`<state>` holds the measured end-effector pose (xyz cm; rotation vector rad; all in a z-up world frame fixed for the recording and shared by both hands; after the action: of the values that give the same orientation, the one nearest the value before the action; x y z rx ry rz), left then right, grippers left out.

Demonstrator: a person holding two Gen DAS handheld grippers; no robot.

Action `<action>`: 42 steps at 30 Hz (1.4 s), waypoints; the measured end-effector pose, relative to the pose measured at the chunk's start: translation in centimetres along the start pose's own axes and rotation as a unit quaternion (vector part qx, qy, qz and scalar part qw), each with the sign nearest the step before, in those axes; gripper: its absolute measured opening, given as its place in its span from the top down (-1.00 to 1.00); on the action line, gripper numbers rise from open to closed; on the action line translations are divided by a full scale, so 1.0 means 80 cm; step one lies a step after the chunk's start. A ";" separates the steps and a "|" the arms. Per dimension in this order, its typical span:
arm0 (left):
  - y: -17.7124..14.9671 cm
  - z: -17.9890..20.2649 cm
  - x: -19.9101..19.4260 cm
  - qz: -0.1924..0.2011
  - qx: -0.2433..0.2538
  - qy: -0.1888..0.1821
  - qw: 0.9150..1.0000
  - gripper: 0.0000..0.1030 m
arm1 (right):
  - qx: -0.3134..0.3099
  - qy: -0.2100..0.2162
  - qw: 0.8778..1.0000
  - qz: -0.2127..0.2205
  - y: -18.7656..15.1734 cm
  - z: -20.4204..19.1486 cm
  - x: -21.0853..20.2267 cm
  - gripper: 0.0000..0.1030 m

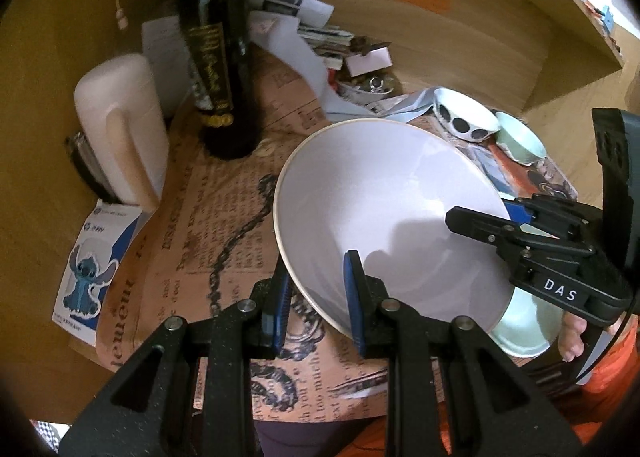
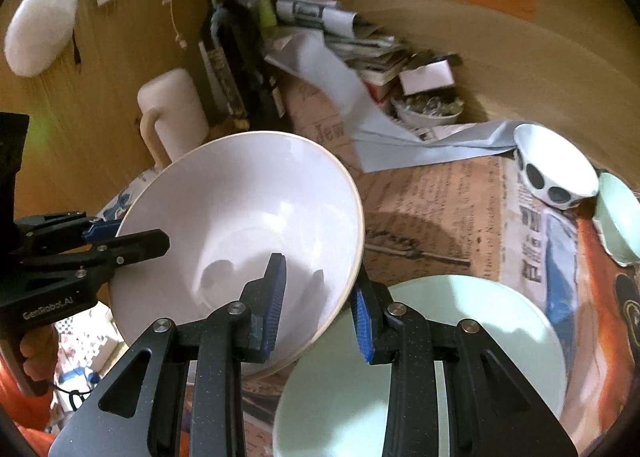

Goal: Organize plates and bowls
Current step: 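Lift the grey bowl and carry it over the plate stack, then lower the grey bowl onto the mint green plate and open the left tool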

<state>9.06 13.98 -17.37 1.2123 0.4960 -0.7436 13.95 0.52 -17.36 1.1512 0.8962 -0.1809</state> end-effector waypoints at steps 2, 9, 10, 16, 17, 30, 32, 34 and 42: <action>-0.004 -0.007 0.002 -0.003 -0.006 0.001 1.000 0.51 | -0.005 0.000 1.000 -0.009 -0.002 -0.006 0.006 0.45; -0.017 -0.026 0.011 -0.016 -0.021 0.001 1.000 0.51 | -0.010 0.005 0.999 -0.041 -0.009 -0.022 0.030 0.45; -0.018 -0.028 0.013 -0.018 -0.022 0.002 1.000 0.51 | -0.012 0.003 0.999 -0.043 -0.010 -0.023 0.033 0.45; -0.018 -0.035 0.018 -0.017 -0.025 -0.001 1.000 0.51 | -0.017 -0.005 0.999 -0.050 -0.010 -0.029 0.040 0.45; -0.018 -0.035 0.018 -0.017 -0.024 0.000 1.000 0.51 | -0.018 -0.006 0.999 -0.050 -0.010 -0.029 0.041 0.45; -0.020 -0.035 0.022 -0.016 -0.005 0.018 1.000 0.32 | -0.030 -0.011 0.999 -0.035 -0.009 -0.026 0.032 0.38; -0.015 -0.035 0.015 -0.005 0.000 0.032 0.999 0.07 | -0.019 -0.008 1.000 -0.022 -0.005 -0.018 0.021 0.23; -0.009 -0.035 0.005 0.014 0.000 0.040 0.999 -0.04 | -0.011 -0.012 1.000 -0.007 -0.002 -0.010 0.010 0.05; 0.030 -0.010 -0.024 0.054 0.007 0.031 0.998 -0.27 | 0.030 -0.038 0.997 0.056 0.015 0.050 -0.040 -0.23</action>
<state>9.59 15.60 -14.64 1.2676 0.4728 -0.6210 14.57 -3.35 -13.81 1.2395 0.7604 -0.1600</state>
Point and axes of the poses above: each gripper's, at about its wrist camera, not at the fingertips, and x roughly the way its jaws point, z to its right, y to its top, the point moved 5 cm from there along x, roughly the way its jaws point, and after that the axes turned 13 degrees about -y, right-handed, at the moved point
